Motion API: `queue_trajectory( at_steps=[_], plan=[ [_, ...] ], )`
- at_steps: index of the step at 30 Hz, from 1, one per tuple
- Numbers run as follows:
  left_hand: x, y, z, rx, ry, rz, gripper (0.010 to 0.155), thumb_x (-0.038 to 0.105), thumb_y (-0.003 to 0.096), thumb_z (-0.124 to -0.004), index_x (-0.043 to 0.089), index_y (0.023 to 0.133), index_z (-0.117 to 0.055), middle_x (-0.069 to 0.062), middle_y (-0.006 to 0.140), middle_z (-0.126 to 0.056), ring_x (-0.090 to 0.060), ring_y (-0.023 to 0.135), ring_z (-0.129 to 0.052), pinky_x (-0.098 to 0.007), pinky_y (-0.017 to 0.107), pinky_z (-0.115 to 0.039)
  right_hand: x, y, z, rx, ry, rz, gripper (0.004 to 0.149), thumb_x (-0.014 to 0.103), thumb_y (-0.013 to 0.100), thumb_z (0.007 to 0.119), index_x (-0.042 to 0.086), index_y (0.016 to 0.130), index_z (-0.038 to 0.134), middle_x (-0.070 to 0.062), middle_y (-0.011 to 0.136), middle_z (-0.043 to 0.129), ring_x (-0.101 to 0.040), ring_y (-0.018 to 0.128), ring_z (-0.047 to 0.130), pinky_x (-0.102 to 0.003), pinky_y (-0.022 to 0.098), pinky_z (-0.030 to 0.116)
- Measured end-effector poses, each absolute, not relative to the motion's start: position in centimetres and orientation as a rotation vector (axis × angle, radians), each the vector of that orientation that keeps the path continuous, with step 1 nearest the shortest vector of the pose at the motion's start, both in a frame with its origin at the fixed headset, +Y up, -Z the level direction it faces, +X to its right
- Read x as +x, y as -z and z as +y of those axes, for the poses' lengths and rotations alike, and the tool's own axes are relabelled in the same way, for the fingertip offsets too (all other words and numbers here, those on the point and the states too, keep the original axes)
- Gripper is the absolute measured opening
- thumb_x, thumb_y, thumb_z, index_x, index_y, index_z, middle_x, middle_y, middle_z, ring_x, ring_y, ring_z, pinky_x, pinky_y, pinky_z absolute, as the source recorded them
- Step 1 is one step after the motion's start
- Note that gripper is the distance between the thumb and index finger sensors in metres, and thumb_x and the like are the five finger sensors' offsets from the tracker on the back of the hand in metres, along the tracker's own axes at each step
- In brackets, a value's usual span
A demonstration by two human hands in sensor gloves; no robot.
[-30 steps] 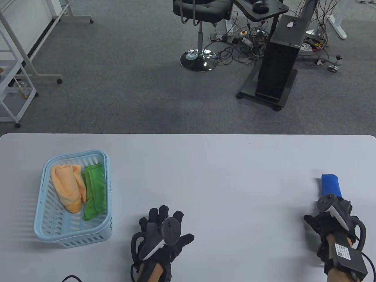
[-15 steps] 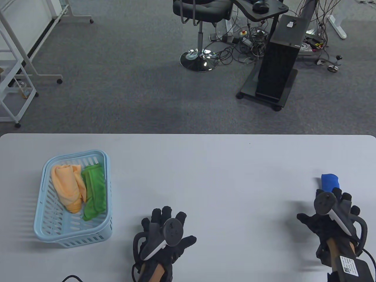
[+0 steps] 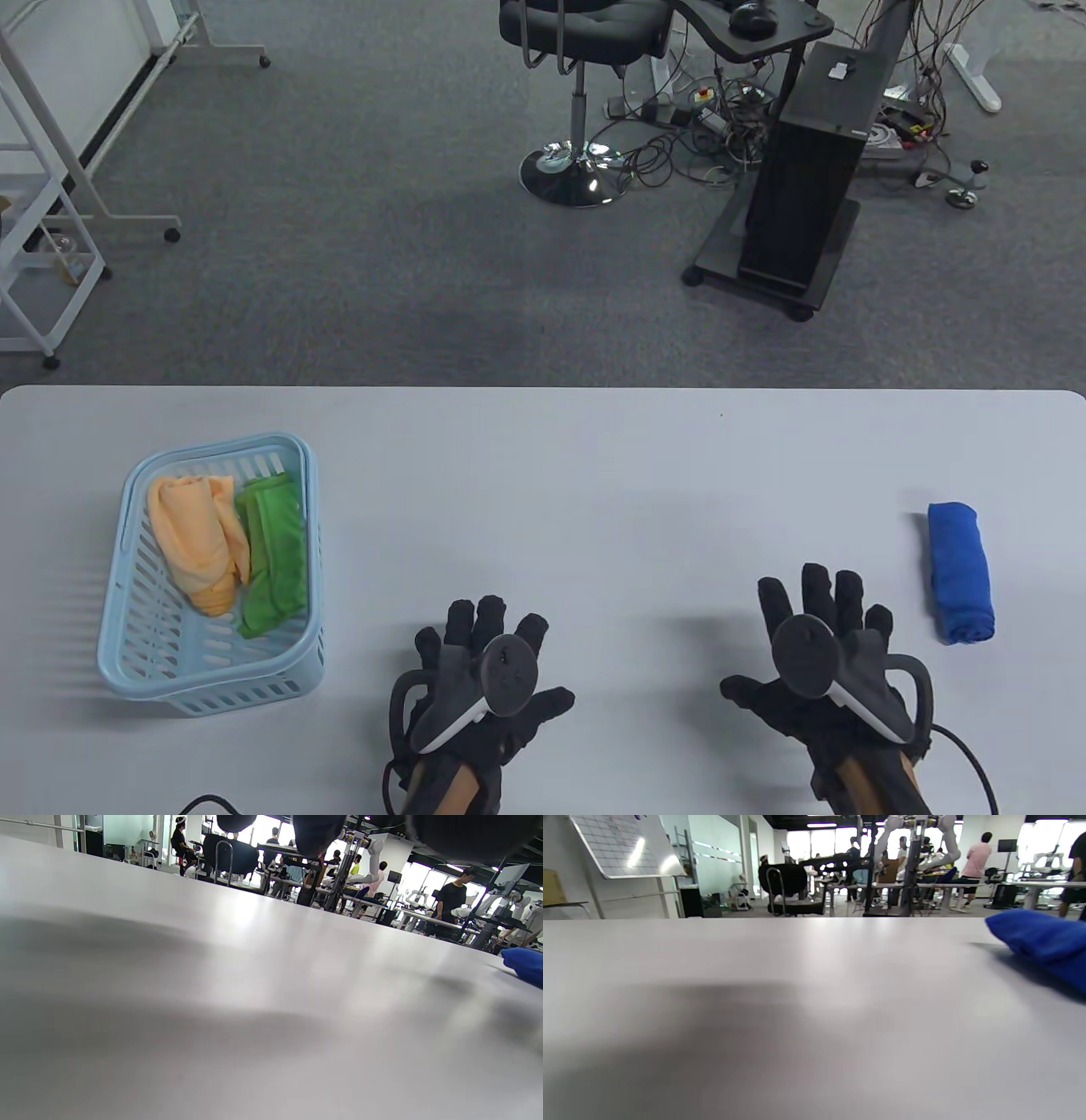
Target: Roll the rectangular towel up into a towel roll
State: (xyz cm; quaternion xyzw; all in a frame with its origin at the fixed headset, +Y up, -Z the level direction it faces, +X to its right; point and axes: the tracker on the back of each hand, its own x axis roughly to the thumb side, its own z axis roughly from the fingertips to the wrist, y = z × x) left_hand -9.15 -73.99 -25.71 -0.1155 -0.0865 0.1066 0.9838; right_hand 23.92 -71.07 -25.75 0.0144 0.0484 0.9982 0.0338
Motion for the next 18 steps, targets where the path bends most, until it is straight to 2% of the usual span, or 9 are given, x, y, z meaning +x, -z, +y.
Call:
queue_trajectory(
  at_steps=[9,18],
  plan=[
    [-8.9,25.6,-74.2,-0.256,-0.202,-0.176,0.090,0.073,0.0328,-0.065,0.038,0.113,-0.047,-0.014,0.123,-0.028,-0.049,0.112,-0.024,-0.078,0.068,-0.024,23.2,25.1,-73.9,0.152,-3.051,0.189,0.103,0.073,0.020,0.070,0.031,0.105,0.029,-0.013,0.107,0.009,-0.040,0.100,0.011,-0.070,0.069,0.024],
    [-8.4,25.4,-74.1,-0.250,-0.176,-0.189,0.089,0.072,0.0330,-0.065,0.037,0.113,-0.049,-0.016,0.122,-0.035,-0.049,0.112,-0.027,-0.078,0.068,-0.024,23.5,25.0,-74.2,0.147,-2.961,0.147,0.098,0.069,0.022,0.071,0.029,0.104,0.038,-0.012,0.108,0.024,-0.038,0.102,0.023,-0.069,0.069,0.031]
  ],
)
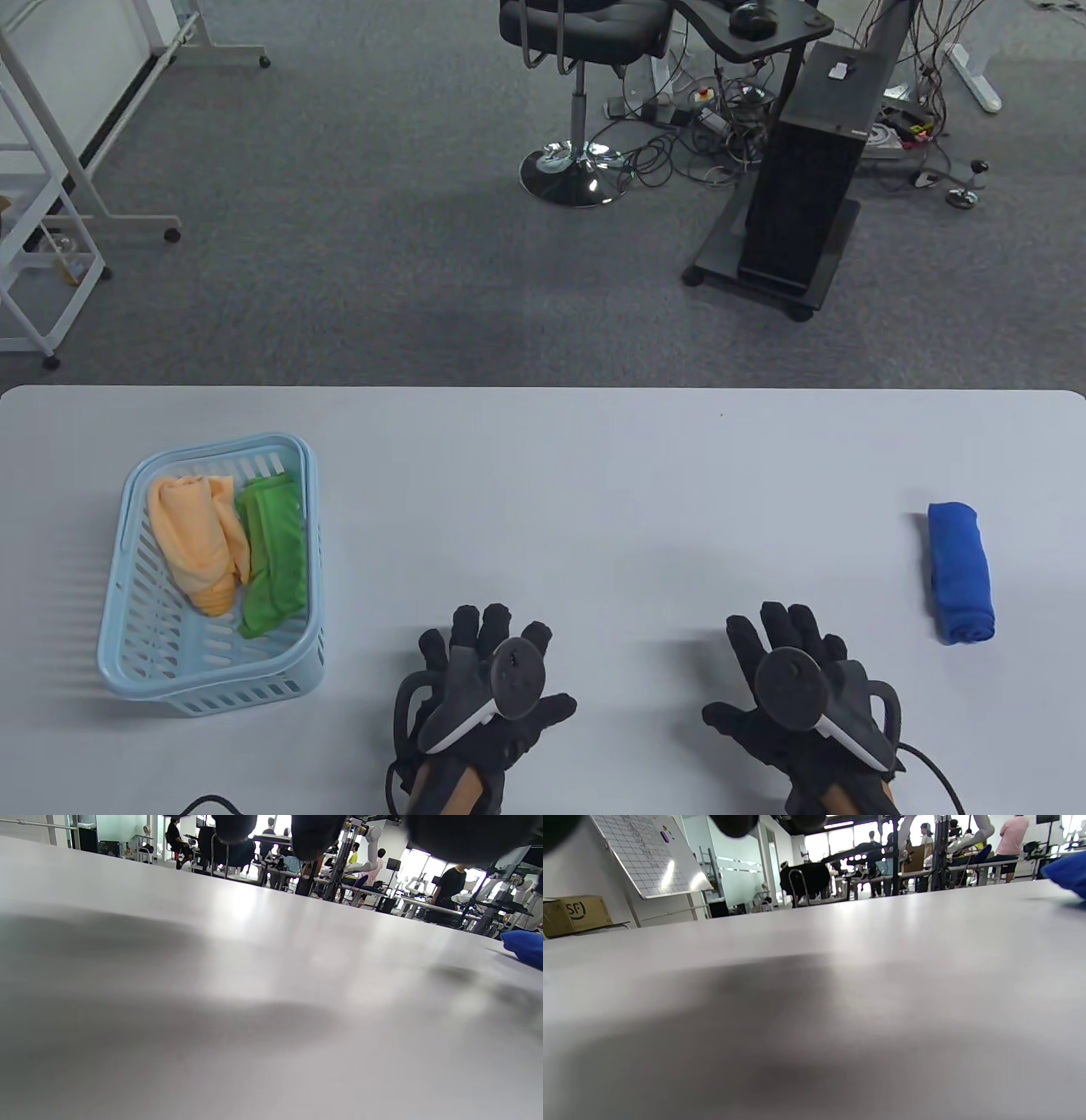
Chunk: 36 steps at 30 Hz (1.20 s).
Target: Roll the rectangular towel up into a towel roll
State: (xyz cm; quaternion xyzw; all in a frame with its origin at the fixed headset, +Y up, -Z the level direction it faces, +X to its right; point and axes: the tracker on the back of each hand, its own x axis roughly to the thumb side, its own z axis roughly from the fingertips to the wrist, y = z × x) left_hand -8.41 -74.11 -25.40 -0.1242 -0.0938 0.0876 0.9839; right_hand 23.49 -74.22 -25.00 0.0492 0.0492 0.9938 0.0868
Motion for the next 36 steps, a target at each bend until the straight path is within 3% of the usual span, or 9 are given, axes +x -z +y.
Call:
queue_trajectory(
  at_steps=[6,11,17,22,28,36],
  plan=[
    [-7.7,24.8,-71.6,-0.162,-0.182,-0.184,0.085,0.069,0.0346,-0.067,0.035,0.111,-0.055,-0.016,0.121,-0.044,-0.049,0.111,-0.035,-0.078,0.068,-0.028,23.1,25.1,-74.0,0.158,-2.938,0.164,0.096,0.068,0.023,0.071,0.028,0.104,0.038,-0.012,0.108,0.025,-0.038,0.102,0.024,-0.068,0.070,0.032],
    [-7.7,25.9,-67.4,-0.061,-0.242,-0.147,0.081,0.064,0.0356,-0.069,0.036,0.110,-0.055,-0.016,0.119,-0.050,-0.048,0.110,-0.047,-0.076,0.070,-0.038,23.1,25.1,-74.0,0.163,-2.933,0.167,0.095,0.067,0.024,0.070,0.028,0.104,0.038,-0.012,0.109,0.025,-0.037,0.103,0.025,-0.068,0.071,0.032],
    [-11.4,29.6,-60.4,0.040,-0.275,-0.046,0.078,0.064,0.0364,-0.070,0.043,0.110,-0.054,-0.015,0.114,-0.067,-0.045,0.100,-0.072,-0.069,0.068,-0.056,23.1,25.1,-74.0,0.157,-2.933,0.181,0.095,0.066,0.025,0.070,0.027,0.105,0.038,-0.012,0.109,0.026,-0.037,0.103,0.026,-0.068,0.071,0.034],
    [-16.3,32.8,-57.3,0.042,-0.210,0.096,0.076,0.063,0.0359,-0.071,0.048,0.108,-0.053,-0.014,0.111,-0.072,-0.044,0.097,-0.077,-0.066,0.065,-0.061,23.1,25.1,-74.0,0.160,-2.933,0.190,0.094,0.066,0.025,0.070,0.027,0.105,0.038,-0.012,0.109,0.026,-0.037,0.103,0.027,-0.068,0.071,0.034],
    [-22.3,35.2,-56.3,-0.021,-0.162,0.242,0.079,0.064,0.0353,-0.072,0.047,0.109,-0.050,-0.006,0.118,-0.060,-0.043,0.097,-0.077,-0.064,0.064,-0.065,23.2,25.2,-74.2,0.158,-2.944,0.223,0.094,0.065,0.026,0.070,0.026,0.105,0.037,-0.012,0.108,0.027,-0.038,0.103,0.028,-0.068,0.070,0.035],
    [-30.0,37.5,-58.4,-0.189,-0.173,0.462,0.073,0.055,0.0366,-0.077,0.048,0.106,-0.056,-0.011,0.110,-0.074,-0.041,0.091,-0.085,-0.061,0.061,-0.069,23.4,25.4,-74.7,0.126,-2.955,0.291,0.095,0.065,0.026,0.070,0.026,0.105,0.036,-0.014,0.108,0.027,-0.038,0.102,0.027,-0.068,0.070,0.034]
  ],
)
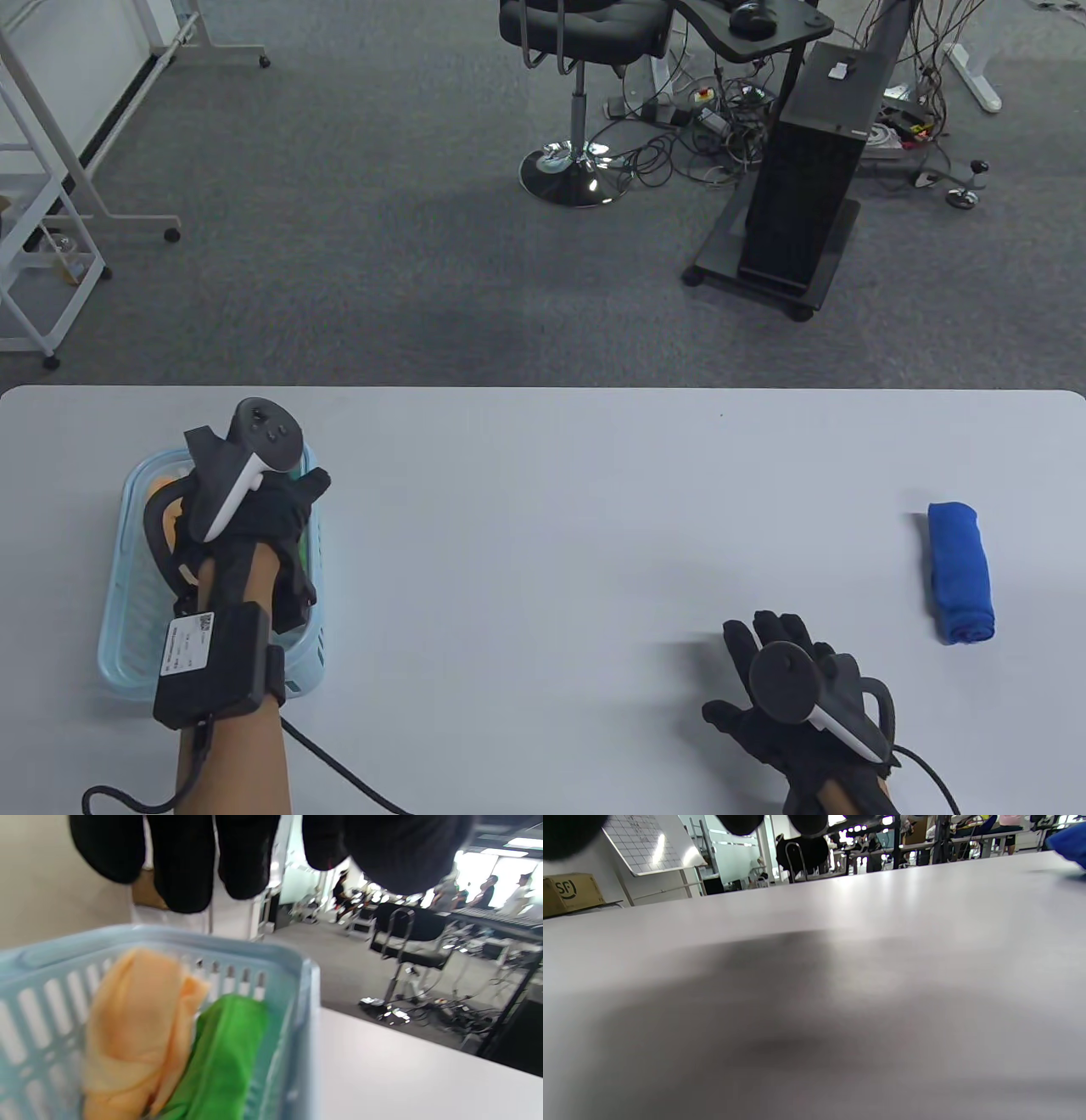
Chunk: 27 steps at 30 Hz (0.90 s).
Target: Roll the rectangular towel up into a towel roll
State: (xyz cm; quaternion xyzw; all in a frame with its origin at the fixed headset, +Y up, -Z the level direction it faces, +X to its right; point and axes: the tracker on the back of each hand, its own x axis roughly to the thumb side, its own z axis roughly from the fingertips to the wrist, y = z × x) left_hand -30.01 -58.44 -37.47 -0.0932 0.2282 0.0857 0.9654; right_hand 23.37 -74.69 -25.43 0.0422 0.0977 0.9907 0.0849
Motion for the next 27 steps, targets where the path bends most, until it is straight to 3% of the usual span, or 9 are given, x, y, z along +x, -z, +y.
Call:
queue_trajectory(
  at_steps=[7,20,24,27],
  plan=[
    [-33.0,39.1,-62.9,-0.320,-0.143,0.540,0.072,0.047,0.0359,-0.084,0.052,0.103,-0.058,-0.008,0.105,-0.082,-0.037,0.084,-0.092,-0.057,0.057,-0.074,23.7,25.7,-75.3,0.099,-2.958,0.343,0.094,0.065,0.026,0.070,0.026,0.105,0.036,-0.013,0.108,0.028,-0.039,0.102,0.028,-0.068,0.070,0.034],
    [-32.8,43.0,-67.0,-0.418,-0.102,0.555,0.081,0.050,0.0351,-0.083,0.044,0.108,-0.048,-0.009,0.107,-0.078,-0.038,0.087,-0.089,-0.059,0.060,-0.071,24.4,26.0,-76.0,0.033,-2.974,0.432,0.095,0.065,0.027,0.069,0.025,0.105,0.035,-0.014,0.108,0.025,-0.039,0.102,0.025,-0.068,0.070,0.032],
    [-32.8,43.7,-68.1,-0.412,-0.069,0.569,0.076,0.049,0.0353,-0.083,0.040,0.106,-0.058,-0.009,0.103,-0.083,-0.039,0.086,-0.090,-0.060,0.061,-0.070,24.7,26.1,-76.0,0.011,-2.971,0.429,0.094,0.065,0.027,0.069,0.025,0.105,0.037,-0.014,0.108,0.026,-0.039,0.102,0.026,-0.068,0.070,0.032],
    [-32.8,43.8,-68.8,-0.449,-0.039,0.580,0.060,0.048,0.0351,-0.085,0.035,0.093,-0.078,-0.012,0.103,-0.084,-0.039,0.086,-0.091,-0.060,0.061,-0.071,24.9,26.1,-76.1,0.004,-2.972,0.436,0.094,0.065,0.027,0.069,0.025,0.105,0.037,-0.014,0.108,0.026,-0.039,0.102,0.026,-0.068,0.070,0.032]
  ],
)
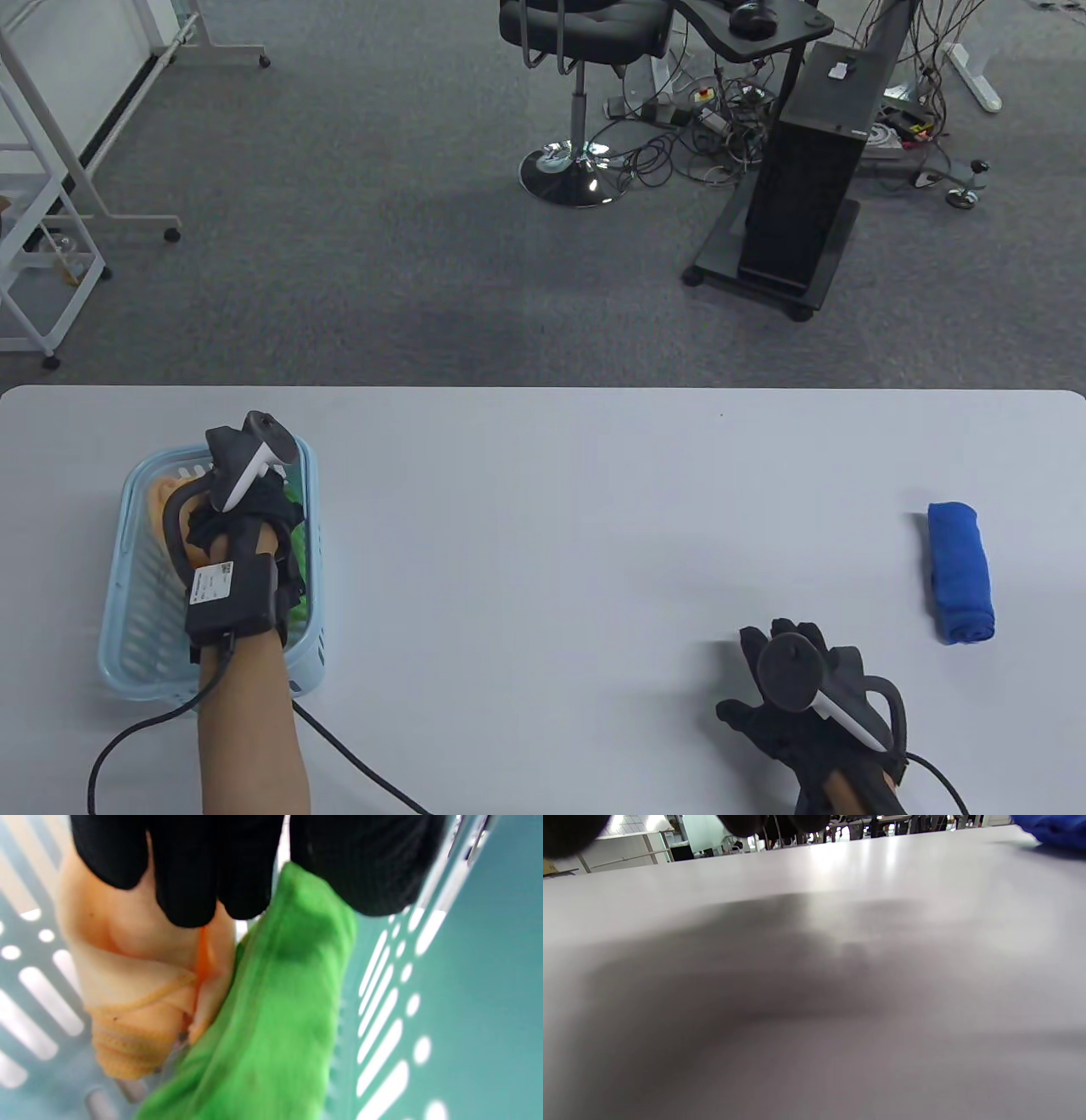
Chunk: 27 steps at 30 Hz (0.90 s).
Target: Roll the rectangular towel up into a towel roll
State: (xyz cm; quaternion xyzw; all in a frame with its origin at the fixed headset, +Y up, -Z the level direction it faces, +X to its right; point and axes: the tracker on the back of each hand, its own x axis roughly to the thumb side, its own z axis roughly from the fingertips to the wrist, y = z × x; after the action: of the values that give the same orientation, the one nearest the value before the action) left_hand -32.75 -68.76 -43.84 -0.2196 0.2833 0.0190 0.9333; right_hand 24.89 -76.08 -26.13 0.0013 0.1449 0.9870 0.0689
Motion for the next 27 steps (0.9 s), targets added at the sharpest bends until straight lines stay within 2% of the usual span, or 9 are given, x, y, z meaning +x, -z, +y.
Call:
queue_trajectory(
  at_steps=[3,5,7,9,11,13,18,23,27],
  plan=[
    [-32.5,43.8,-69.3,-0.467,0.031,0.568,0.053,0.043,0.0340,-0.089,0.035,0.085,-0.082,-0.012,0.102,-0.085,-0.037,0.086,-0.093,-0.058,0.061,-0.073,24.9,26.1,-76.1,0.003,-2.972,0.447,0.094,0.065,0.027,0.069,0.024,0.105,0.037,-0.014,0.108,0.026,-0.039,0.102,0.026,-0.068,0.070,0.032],
    [-32.4,43.6,-69.9,-0.488,0.042,0.546,0.054,0.042,0.0334,-0.091,0.036,0.086,-0.080,-0.010,0.098,-0.090,-0.034,0.083,-0.096,-0.057,0.060,-0.075,24.8,26.1,-76.0,0.005,-2.970,0.451,0.094,0.065,0.027,0.069,0.024,0.105,0.037,-0.014,0.108,0.026,-0.039,0.102,0.025,-0.068,0.070,0.032],
    [-32.3,43.5,-70.5,-0.528,0.031,0.530,0.061,0.044,0.0322,-0.092,0.040,0.090,-0.074,-0.010,0.098,-0.089,-0.034,0.083,-0.096,-0.057,0.059,-0.075,24.8,26.2,-76.1,0.007,-2.965,0.451,0.094,0.065,0.027,0.069,0.024,0.105,0.037,-0.015,0.108,0.025,-0.039,0.102,0.025,-0.068,0.070,0.032],
    [-32.2,43.3,-71.2,-0.569,0.024,0.534,0.078,0.048,0.0305,-0.092,0.045,0.102,-0.061,-0.012,0.102,-0.085,-0.036,0.086,-0.093,-0.057,0.061,-0.073,24.8,26.2,-76.2,0.009,-2.962,0.454,0.094,0.065,0.027,0.069,0.024,0.106,0.037,-0.014,0.108,0.025,-0.039,0.102,0.025,-0.068,0.070,0.031],
    [-32.2,43.2,-71.9,-0.594,0.037,0.541,0.088,0.049,0.0304,-0.091,0.042,0.108,-0.049,-0.010,0.103,-0.083,-0.035,0.087,-0.091,-0.058,0.062,-0.072,24.8,26.2,-76.2,0.011,-2.964,0.462,0.094,0.065,0.027,0.069,0.024,0.106,0.037,-0.015,0.108,0.025,-0.039,0.102,0.025,-0.068,0.070,0.031],
    [-32.2,43.2,-72.2,-0.579,-0.011,0.538,0.091,0.046,0.0310,-0.093,0.035,0.109,-0.047,-0.011,0.100,-0.086,-0.036,0.085,-0.093,-0.058,0.061,-0.072,24.8,26.2,-76.2,0.011,-2.967,0.469,0.094,0.065,0.027,0.069,0.024,0.106,0.036,-0.015,0.108,0.025,-0.039,0.102,0.025,-0.068,0.070,0.031],
    [-32.2,43.2,-72.0,-0.536,0.003,0.556,0.078,0.035,0.0368,-0.091,0.026,0.106,-0.057,0.000,0.073,-0.102,-0.023,0.062,-0.105,-0.051,0.056,-0.080,24.8,26.1,-76.2,0.002,-2.969,0.478,0.095,0.065,0.027,0.069,0.024,0.106,0.036,-0.015,0.108,0.024,-0.039,0.102,0.024,-0.068,0.070,0.031],
    [-32.5,42.9,-71.8,-0.555,-0.062,0.551,0.072,0.032,0.0389,-0.088,0.025,0.105,-0.059,-0.002,0.074,-0.100,-0.025,0.063,-0.102,-0.054,0.056,-0.078,24.9,26.1,-76.2,-0.003,-2.968,0.484,0.095,0.065,0.027,0.069,0.023,0.106,0.036,-0.015,0.108,0.024,-0.039,0.102,0.024,-0.068,0.070,0.031],
    [-32.9,42.5,-69.6,-0.499,-0.138,0.549,0.070,0.031,0.0396,-0.086,0.020,0.105,-0.062,-0.004,0.073,-0.097,-0.026,0.062,-0.099,-0.056,0.058,-0.075,24.9,26.1,-76.2,0.000,-2.964,0.487,0.095,0.064,0.027,0.069,0.023,0.106,0.035,-0.015,0.108,0.024,-0.039,0.102,0.024,-0.068,0.070,0.031]
  ],
)
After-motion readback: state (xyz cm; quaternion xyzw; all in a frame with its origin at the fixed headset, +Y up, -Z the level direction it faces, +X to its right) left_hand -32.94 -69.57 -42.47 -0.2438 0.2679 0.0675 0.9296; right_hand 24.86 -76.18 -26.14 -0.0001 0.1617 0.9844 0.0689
